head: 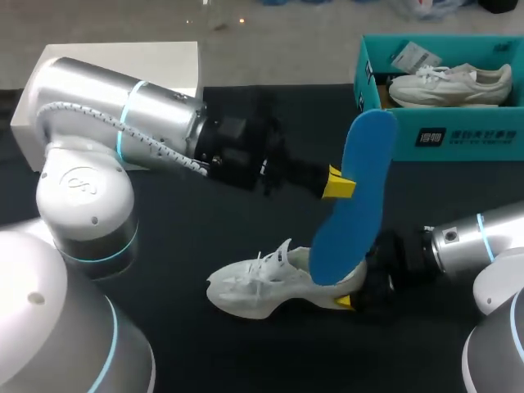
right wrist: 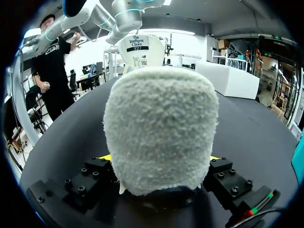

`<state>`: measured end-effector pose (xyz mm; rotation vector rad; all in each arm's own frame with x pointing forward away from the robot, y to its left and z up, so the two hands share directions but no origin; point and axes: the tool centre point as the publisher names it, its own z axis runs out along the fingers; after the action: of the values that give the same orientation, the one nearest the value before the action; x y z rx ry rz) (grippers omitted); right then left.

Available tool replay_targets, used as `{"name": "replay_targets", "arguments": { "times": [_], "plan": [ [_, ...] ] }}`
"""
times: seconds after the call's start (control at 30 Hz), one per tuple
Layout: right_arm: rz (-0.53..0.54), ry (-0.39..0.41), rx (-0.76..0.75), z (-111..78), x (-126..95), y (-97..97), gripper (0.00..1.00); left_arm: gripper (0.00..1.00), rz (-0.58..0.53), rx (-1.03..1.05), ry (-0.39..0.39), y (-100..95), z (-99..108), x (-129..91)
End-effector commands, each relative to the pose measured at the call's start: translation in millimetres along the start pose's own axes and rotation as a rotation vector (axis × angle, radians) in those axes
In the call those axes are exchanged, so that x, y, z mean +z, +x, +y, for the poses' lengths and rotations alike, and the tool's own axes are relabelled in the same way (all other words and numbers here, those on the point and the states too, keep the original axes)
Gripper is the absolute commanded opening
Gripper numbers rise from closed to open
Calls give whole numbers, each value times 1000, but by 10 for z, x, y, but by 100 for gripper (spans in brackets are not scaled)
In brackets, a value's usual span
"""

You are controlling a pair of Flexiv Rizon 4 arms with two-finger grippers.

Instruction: Take the shoe out of the shoebox, open the shoe tongue, remove and reinsert the insole, then place the shoe into the shoebox

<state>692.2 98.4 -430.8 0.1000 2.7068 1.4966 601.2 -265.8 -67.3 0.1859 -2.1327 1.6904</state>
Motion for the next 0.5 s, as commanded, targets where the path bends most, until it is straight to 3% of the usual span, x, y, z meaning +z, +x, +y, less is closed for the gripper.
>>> {"name": "replay_targets", "arguments": {
  "times": [0.03,0.2,0.5],
  "plan": [
    [-3,5,1,-13,36,6,0,0,53,-39,57,154,-34,-179],
    [-3,5,1,-13,36,6,0,0,103,-106,100,300,-119,-120],
    [-3,5,1,-13,36,6,0,0,234,-177,166,748,-266,-44]
  ]
}}
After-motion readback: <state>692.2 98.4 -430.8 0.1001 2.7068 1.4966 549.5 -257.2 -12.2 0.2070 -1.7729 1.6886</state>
